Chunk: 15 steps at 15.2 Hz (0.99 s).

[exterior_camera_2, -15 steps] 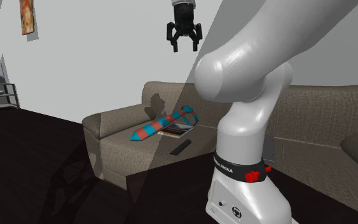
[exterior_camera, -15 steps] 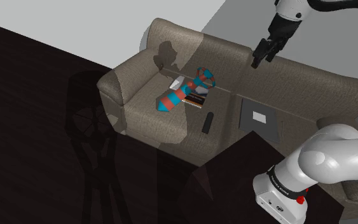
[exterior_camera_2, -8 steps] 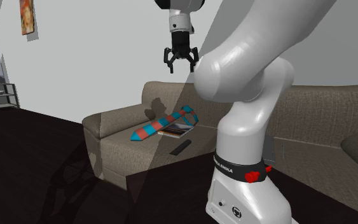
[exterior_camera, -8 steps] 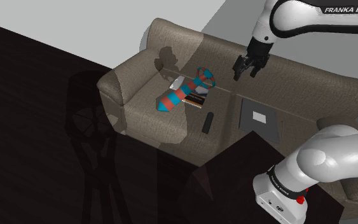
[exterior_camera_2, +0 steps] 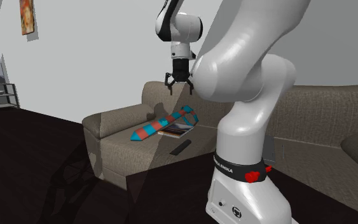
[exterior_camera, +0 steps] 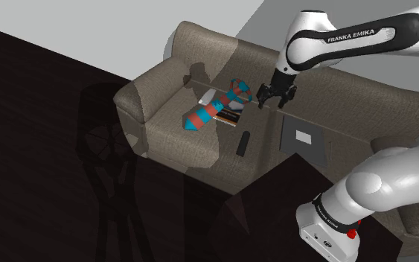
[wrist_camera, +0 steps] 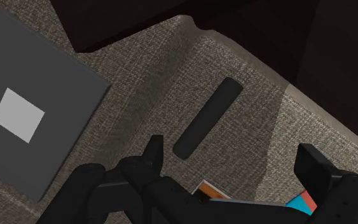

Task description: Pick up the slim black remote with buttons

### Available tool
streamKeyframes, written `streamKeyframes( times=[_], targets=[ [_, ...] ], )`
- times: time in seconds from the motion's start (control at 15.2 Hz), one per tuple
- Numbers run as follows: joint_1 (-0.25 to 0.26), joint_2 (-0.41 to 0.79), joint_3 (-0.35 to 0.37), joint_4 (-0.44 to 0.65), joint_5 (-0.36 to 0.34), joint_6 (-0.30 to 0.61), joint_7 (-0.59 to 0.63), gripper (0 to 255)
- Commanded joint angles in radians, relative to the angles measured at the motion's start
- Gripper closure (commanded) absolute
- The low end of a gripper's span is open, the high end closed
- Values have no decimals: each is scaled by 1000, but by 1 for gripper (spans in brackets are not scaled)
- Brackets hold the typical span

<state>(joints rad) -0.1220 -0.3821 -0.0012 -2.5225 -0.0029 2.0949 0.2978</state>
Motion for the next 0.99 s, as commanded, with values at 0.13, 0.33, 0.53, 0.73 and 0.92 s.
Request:
streamKeyframes(
  times=[0.13, 0.33, 0.53, 0.73, 0.92],
  targets=[
    [-15, 136, -7, -9, 38, 124, 70, 0],
    [-23, 246, -16, -4, 74, 212, 112, 0],
    [-29, 361, -24, 11, 120, 296, 143, 0],
    [-35, 480, -29, 36, 180, 373, 161, 0],
    [-47, 600, -26, 71, 252, 442, 169, 0]
  ],
)
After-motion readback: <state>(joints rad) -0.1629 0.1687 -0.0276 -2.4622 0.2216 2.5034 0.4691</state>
